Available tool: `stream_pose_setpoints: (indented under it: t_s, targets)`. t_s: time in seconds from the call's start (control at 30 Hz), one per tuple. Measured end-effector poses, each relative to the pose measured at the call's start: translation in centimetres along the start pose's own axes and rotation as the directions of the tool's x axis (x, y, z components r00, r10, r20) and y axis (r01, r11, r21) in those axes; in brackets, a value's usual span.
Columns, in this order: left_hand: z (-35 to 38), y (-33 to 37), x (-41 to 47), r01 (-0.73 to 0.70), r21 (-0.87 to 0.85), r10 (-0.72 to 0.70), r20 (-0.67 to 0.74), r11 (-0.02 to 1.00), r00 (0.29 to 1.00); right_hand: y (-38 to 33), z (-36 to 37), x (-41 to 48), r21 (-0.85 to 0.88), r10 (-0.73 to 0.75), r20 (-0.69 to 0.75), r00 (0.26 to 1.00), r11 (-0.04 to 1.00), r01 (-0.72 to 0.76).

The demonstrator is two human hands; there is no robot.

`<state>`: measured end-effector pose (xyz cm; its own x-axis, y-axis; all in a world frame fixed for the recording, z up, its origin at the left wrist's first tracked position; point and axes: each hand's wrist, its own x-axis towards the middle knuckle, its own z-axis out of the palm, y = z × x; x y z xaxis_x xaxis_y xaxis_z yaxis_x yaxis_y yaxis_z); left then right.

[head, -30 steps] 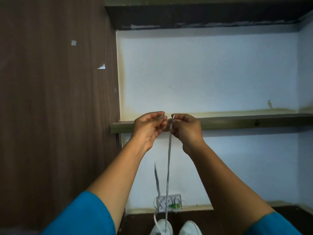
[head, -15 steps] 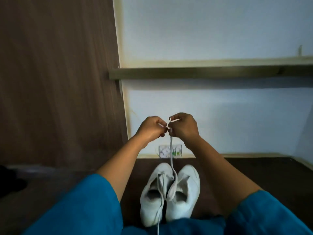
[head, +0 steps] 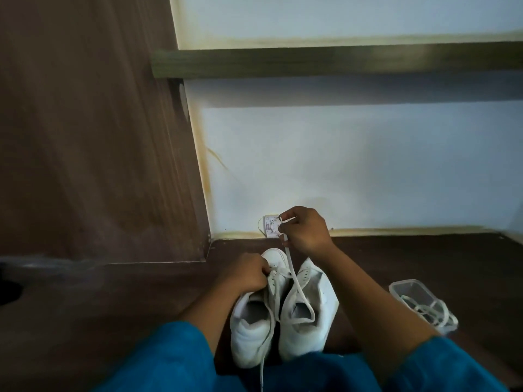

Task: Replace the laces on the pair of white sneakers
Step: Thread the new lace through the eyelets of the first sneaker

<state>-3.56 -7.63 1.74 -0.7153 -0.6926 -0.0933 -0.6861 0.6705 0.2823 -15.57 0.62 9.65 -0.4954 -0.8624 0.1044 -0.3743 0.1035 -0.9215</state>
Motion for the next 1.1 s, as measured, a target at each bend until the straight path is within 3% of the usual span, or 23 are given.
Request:
stream_pose_setpoints:
  t_s: [0.23,0.3,0.4,0.43,0.5,0.6,0.67,0.7,0.87,1.1]
  targets:
    - [-1.8,-1.4,0.3,-0.161,0.124,0.143,0.145,0.979,0.979,0.6,0.1,0.4,-0.004,0.014,-0.019,1.000,1.000,-0.014]
    - [-2.5,-1.0,0.2,-0.125,0.005,0.124,0.115,0.992,0.986,0.5,0.0,0.2,0.018,0.012,-0.017,1.000,1.000,-0.011]
    - [-4.4,-0.3,-0.5,0.055,-0.282,-0.014,0.143,0.958,0.990,-0.2,-0.4,0.0,0.071,0.011,-0.015,1.000,0.997,-0.010]
    - [-5.1,0.0,-0.8,0.116,-0.423,-0.055,0.153,0.899,0.987,-0.5,-0.6,-0.1,0.074,0.005,-0.021,1.000,0.997,-0.003]
    - [-6.9,0.4,-1.5,0.108,-0.640,-0.083,0.069,0.760,0.994,-1.2,-0.8,-0.3,0.109,-0.006,-0.040,0.999,0.994,0.010]
    - [-10.6,2.4,-2.5,-0.040,-0.876,-0.107,-0.104,0.480,0.989,-3.0,-1.3,-0.5,0.223,-0.035,-0.073,0.997,0.974,0.051]
    - [-13.6,4.4,-3.4,-0.139,-0.957,-0.108,-0.171,0.255,0.979,-4.8,-1.8,-0.6,0.260,-0.093,-0.112,0.989,0.958,0.120]
    - [-15.1,5.3,-3.8,-0.172,-0.964,-0.105,-0.195,0.201,0.975,-5.8,-2.3,-0.7,0.260,-0.128,-0.137,0.982,0.952,0.160]
    - [-20.3,9.0,-5.7,-0.293,-0.904,-0.044,-0.322,0.310,0.946,-10.7,-4.6,-1.6,0.225,-0.273,-0.253,0.928,0.917,0.330]
    - [-24.2,13.1,-7.3,-0.452,-0.832,-0.046,-0.490,0.321,0.871,-16.9,-7.5,-3.5,0.371,-0.361,-0.369,0.856,0.787,0.492]
